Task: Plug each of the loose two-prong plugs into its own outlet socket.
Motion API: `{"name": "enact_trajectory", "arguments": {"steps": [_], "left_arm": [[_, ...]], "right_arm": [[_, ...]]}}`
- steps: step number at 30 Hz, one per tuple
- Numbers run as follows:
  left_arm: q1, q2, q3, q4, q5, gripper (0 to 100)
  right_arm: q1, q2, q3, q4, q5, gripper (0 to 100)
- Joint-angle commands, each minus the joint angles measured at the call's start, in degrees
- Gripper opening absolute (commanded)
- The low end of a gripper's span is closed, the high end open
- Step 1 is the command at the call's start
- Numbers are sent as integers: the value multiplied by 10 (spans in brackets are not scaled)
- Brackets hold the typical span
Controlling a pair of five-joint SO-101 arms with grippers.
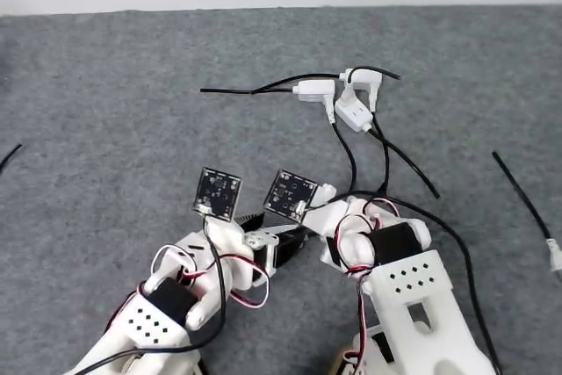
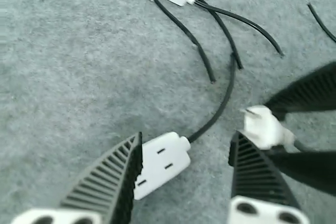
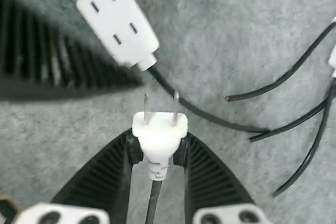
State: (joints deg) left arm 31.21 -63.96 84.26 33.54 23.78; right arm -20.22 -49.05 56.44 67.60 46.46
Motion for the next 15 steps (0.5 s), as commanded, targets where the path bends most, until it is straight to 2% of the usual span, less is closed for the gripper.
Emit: {"name": "enact_trajectory", "arguments": {"steps": [1,3,15], "left_arm": [[25,-5,-24,-14,6,254],[23,-5,-24,-17,6,254],[21,-5,-20,-22,5,254]], "right_arm": [[-22,-5,-6,-16,-14,9],[-42,-5,-6,-17,-32,9],[-45,-12,-24,39,-40,9]]}}
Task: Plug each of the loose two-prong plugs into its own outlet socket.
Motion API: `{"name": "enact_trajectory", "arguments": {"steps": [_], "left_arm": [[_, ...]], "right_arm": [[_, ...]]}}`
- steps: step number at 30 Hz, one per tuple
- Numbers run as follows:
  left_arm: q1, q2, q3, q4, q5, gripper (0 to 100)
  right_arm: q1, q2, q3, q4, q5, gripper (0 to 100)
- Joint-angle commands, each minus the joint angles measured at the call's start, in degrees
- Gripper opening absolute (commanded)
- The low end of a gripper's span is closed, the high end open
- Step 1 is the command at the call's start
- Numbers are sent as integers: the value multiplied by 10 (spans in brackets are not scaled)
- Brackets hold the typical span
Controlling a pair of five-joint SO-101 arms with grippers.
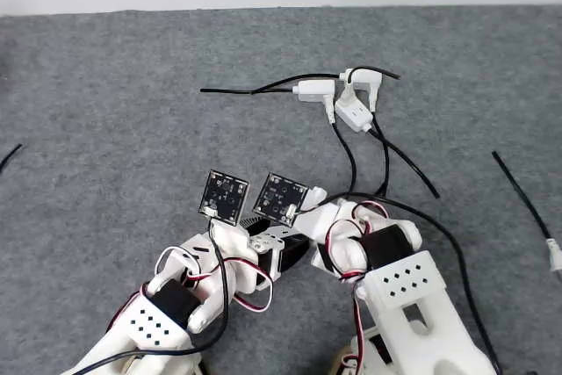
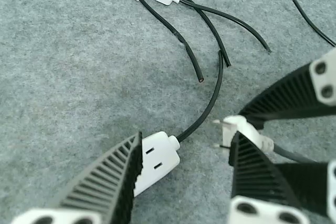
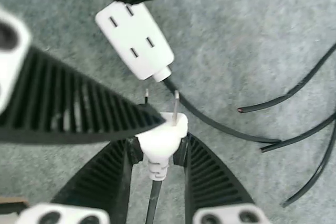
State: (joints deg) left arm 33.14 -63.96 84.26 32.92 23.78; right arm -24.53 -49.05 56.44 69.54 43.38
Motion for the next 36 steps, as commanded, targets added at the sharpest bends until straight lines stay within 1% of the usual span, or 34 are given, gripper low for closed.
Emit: {"name": "enact_trajectory", "arguments": {"steps": [1,6,9,15,20,26,31,36], "left_arm": [[-3,-5,-20,-16,5,254],[-18,-5,-20,-16,5,254],[-18,-5,-20,-14,5,254],[-18,-5,-20,-13,5,254],[-18,-5,-13,-16,5,254],[-17,-5,-11,-16,4,254],[-17,-5,-10,-14,4,254],[-17,-5,-2,-16,4,254]], "right_arm": [[-1,-12,-32,29,-9,9],[-4,-12,-64,64,-10,9],[-4,-12,-78,63,-32,9],[-26,-12,-87,63,-38,9],[-29,-12,-106,65,-56,9],[-29,-12,-162,105,-58,9],[-29,-55,-200,136,-70,9],[-39,-87,-197,155,-70,9]]}}
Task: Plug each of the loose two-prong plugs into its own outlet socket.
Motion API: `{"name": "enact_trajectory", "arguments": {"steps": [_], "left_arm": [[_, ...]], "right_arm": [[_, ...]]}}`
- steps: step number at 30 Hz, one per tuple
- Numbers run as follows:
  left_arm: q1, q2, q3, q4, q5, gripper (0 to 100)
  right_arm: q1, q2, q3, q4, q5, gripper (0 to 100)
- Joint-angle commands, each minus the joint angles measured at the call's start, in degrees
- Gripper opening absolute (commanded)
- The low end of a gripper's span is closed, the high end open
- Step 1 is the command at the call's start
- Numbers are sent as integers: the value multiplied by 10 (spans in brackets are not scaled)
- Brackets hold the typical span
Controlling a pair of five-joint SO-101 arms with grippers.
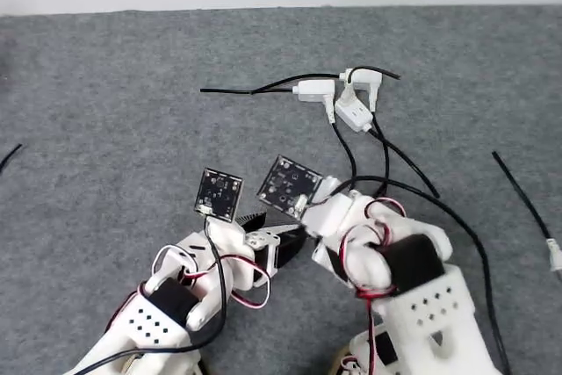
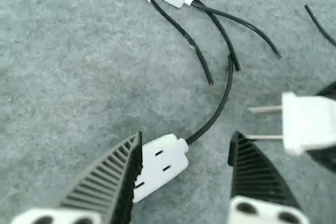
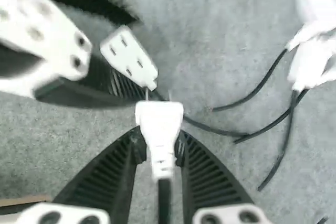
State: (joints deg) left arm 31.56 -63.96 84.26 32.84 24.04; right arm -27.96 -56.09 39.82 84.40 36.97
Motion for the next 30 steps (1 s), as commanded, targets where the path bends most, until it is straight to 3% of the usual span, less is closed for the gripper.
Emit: {"name": "enact_trajectory", "arguments": {"steps": [1,9,13,22,30], "left_arm": [[-1,-5,-2,-15,1,254],[-4,-5,-1,-15,1,254],[-4,-5,-1,-13,1,254],[-5,-5,-1,-15,-1,254],[-5,-5,-1,-15,-1,254]], "right_arm": [[-4,-17,-26,7,-6,9],[0,-23,-10,2,-5,9],[44,-22,-6,7,8,9],[239,-18,43,5,193,9],[302,-15,29,7,313,9]]}}
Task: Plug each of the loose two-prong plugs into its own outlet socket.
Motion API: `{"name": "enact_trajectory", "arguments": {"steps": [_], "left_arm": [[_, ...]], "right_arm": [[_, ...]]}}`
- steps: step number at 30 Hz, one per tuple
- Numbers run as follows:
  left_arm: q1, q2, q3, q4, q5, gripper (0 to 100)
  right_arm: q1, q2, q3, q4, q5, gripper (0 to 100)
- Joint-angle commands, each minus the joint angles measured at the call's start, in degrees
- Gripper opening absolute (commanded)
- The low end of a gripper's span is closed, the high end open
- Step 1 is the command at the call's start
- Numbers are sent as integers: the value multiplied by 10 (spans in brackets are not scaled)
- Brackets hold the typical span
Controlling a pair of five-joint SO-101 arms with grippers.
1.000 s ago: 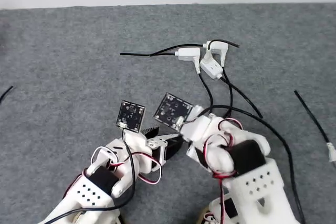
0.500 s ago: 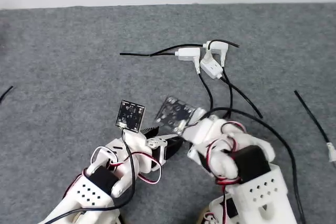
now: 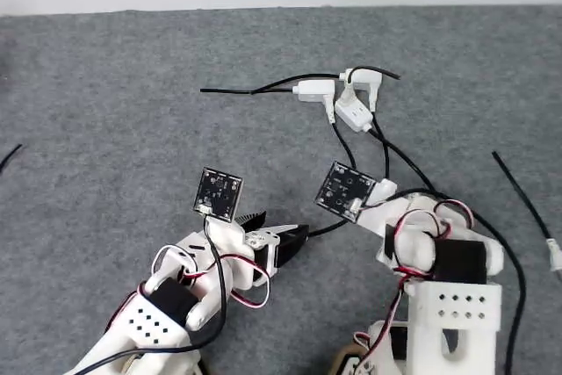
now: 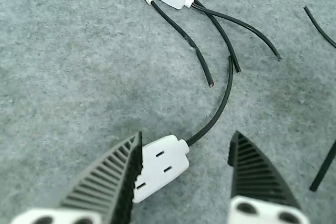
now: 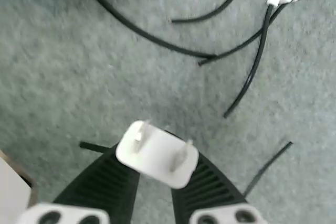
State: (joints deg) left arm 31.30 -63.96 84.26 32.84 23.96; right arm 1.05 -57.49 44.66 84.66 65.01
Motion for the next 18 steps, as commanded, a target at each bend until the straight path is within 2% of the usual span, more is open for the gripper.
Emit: {"name": "enact_trajectory", "arguments": {"steps": [1,5,10,18], "left_arm": [[-3,-5,-1,-15,-1,254],[-3,-5,-1,-15,-1,254],[-3,-5,-1,-15,-1,254],[-4,-5,0,-15,-2,254]], "right_arm": [[10,3,-18,7,42,9],[9,75,31,-23,51,9],[1,165,127,-146,41,9],[-110,176,193,-236,-43,9]]}}
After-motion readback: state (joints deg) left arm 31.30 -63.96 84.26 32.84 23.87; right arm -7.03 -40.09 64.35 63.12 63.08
